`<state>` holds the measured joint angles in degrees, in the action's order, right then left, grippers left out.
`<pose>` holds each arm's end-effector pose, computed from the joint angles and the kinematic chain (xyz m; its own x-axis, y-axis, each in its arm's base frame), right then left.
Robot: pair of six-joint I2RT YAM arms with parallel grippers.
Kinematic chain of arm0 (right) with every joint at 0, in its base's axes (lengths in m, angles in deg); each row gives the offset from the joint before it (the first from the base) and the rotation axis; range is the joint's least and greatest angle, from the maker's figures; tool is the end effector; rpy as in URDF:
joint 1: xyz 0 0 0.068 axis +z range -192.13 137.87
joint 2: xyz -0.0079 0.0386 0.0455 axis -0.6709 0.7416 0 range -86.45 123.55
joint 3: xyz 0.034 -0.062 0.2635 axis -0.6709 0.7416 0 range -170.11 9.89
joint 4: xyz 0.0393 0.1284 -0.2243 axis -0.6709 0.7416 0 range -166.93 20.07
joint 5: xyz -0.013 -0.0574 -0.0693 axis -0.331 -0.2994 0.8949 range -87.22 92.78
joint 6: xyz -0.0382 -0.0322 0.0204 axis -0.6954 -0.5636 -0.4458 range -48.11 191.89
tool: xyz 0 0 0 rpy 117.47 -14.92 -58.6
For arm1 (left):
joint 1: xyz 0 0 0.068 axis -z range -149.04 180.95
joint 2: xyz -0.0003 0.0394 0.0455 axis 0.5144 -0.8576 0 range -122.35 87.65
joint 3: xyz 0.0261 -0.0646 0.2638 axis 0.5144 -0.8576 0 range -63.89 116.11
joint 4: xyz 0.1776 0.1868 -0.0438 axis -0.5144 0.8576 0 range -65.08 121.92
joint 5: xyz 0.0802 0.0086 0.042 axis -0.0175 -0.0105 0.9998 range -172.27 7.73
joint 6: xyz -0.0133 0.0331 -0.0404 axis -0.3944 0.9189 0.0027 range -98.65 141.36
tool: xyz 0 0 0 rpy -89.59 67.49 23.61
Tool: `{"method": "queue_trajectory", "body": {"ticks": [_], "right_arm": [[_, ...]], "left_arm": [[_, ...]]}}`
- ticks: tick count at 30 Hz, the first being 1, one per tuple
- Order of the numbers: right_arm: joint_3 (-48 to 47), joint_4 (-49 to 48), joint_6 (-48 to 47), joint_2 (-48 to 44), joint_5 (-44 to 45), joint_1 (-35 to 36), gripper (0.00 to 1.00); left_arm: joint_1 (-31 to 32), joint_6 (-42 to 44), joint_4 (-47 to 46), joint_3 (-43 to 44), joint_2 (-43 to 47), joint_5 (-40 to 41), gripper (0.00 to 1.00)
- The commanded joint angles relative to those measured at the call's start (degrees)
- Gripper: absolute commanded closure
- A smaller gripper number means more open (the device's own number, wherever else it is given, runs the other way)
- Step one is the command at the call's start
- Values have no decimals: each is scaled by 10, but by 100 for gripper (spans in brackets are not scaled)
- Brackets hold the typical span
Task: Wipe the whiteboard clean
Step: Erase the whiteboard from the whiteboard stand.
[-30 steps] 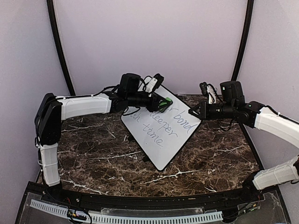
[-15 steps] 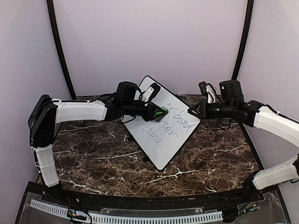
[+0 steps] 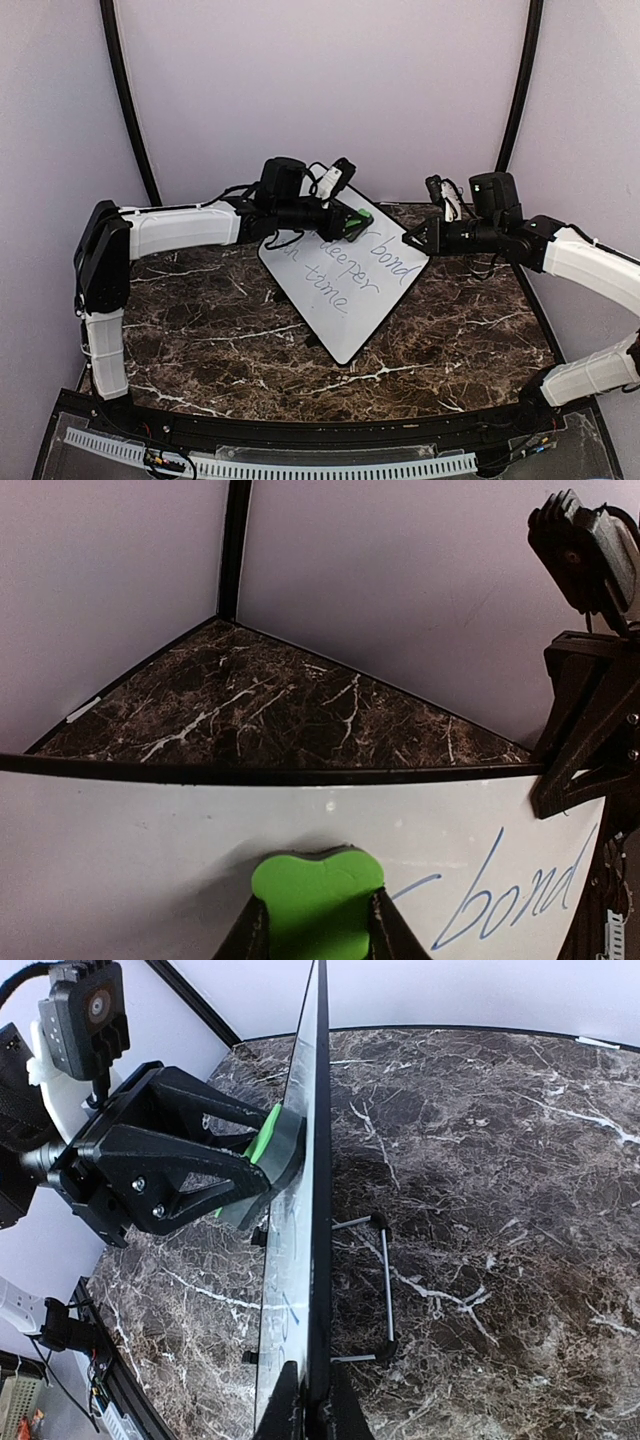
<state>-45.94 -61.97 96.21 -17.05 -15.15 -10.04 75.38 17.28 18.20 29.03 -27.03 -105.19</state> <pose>0.2263 0.1551 0.3099 -0.6713 0.0414 -0.7401 -0.5030 0.7080 0.4958 0.3354 -0.3480 0.2906 -0.2496 0.1531 -0.9562 0.8978 0.4065 -0.1693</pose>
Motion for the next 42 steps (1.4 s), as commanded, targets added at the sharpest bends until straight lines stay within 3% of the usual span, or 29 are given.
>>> {"method": "queue_trajectory", "body": {"ticks": [1,6,11,21,24,28,36,42], "right_arm": [[19,2,-103,6,-112,58,100],[22,-5,-102,10,-117,58,100],[25,-11,-100,11,-119,58,100],[24,-6,-97,4,-115,58,100],[23,-2,-95,1,-112,59,100],[15,2,-90,0,-103,59,100],[4,-1,-86,6,-110,59,100],[4,-1,-85,9,-112,59,100]], "left_arm": [[9,-12,37,-83,-3,11,92],[10,-16,20,-161,23,15,92],[11,-14,17,-168,26,17,92],[12,-4,62,-8,-32,16,92],[12,-6,64,1,-37,13,92],[14,-6,73,-25,-25,5,92],[21,-7,24,-161,35,-8,92],[22,-3,19,-135,25,-12,92]]}}
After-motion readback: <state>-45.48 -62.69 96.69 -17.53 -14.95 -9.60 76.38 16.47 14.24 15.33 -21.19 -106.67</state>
